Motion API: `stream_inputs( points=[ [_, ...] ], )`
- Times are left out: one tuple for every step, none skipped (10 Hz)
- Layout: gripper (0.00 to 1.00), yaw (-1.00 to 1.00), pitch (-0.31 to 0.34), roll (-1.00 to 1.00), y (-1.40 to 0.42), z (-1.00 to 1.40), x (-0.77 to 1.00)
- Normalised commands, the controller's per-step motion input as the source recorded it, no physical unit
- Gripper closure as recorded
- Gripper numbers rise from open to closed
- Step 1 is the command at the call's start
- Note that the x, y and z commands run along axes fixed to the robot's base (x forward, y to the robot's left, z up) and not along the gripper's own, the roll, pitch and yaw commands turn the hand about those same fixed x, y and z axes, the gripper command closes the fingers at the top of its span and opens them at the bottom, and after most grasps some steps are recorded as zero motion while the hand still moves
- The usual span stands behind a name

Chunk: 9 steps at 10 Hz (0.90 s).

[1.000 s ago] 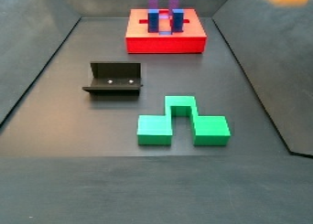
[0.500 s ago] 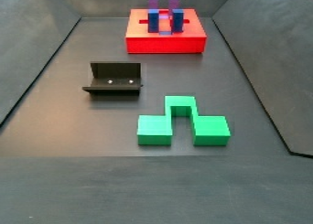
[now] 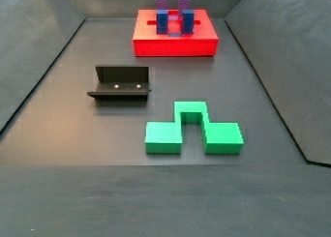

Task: Pick up the yellow object. Move up. Move to above the board. Insert the yellow object.
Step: Move to above the board, then insert the yellow object.

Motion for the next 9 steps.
stream_inputs(
  points=[
    [1.00, 0.01, 0.140, 0.05, -0.24, 0.06, 0.22],
    [1.00, 0.00, 0.000, 0.00, -0.06, -0.07, 0.00],
    [1.00, -0.07, 0.000, 0.00, -0.20, -0.19, 0.22],
    [1.00, -0.01, 0.000, 0.00, -0.23, -0.34, 0.35],
    [1.00, 0.00, 0.000, 0.00, -0.27, -0.51, 0.44],
    [1.00, 0.00, -0.010, 0.05, -0.38, -0.54, 0.48],
    [1.00, 0.00, 0.000, 0.20, -0.32, -0.45, 0.35],
    [1.00, 0.14, -0.003, 0.27, -0.28, -0.43, 0.13],
    [1.00, 0.27, -0.050, 0.36, -0.23, -0.51, -0.02]
  ],
)
